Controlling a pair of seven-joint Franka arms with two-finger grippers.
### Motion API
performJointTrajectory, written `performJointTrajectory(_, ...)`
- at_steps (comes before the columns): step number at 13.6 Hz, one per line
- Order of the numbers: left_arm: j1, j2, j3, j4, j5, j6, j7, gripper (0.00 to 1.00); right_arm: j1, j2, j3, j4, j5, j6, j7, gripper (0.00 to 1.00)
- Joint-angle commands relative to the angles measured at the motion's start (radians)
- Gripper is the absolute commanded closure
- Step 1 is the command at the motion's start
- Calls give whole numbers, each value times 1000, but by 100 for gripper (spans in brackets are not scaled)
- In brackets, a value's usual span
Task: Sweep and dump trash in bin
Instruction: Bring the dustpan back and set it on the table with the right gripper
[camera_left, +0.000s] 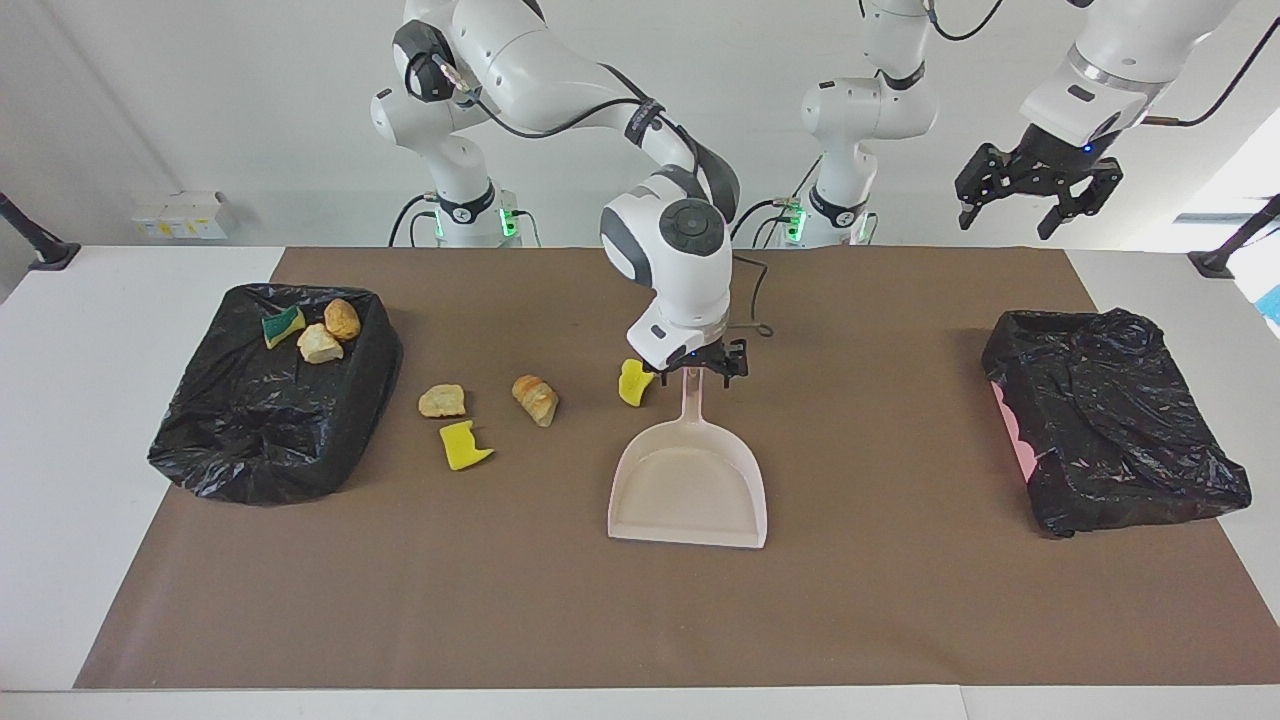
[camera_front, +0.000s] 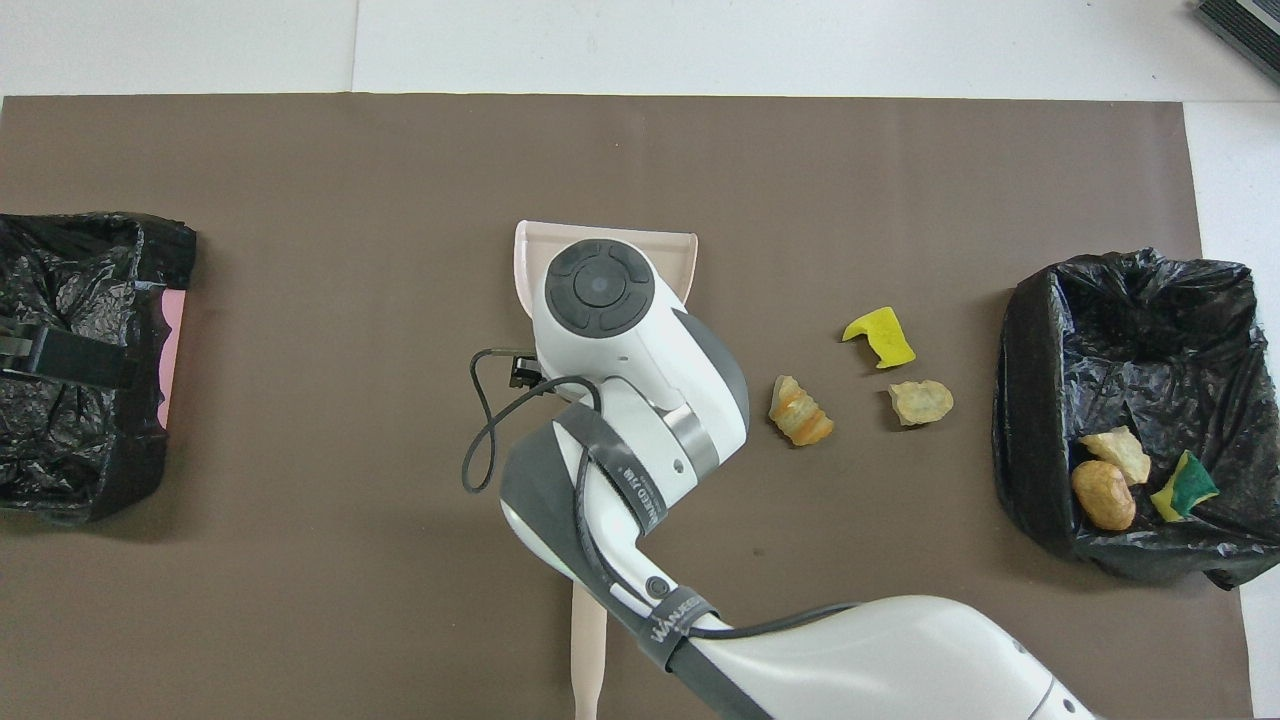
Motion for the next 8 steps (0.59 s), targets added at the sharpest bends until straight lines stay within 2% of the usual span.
performJointTrajectory(1,6,-10,-8,2,12,-32,-15,0,42,-162,5,-211,1,11,66,0)
performJointTrajectory(3,-4,-7,-20,-4,7,18,-31,0,100,-229,5,-304,2,14,107,0)
performJointTrajectory(6,-84,13,-24,-50,7,107,-75,0,178,-332,5,-464,23,26,184,0)
performJointTrajectory(8,-190,53,-24,-100,12,208,-161,0,235,-410,5,-599,62,98,224,0)
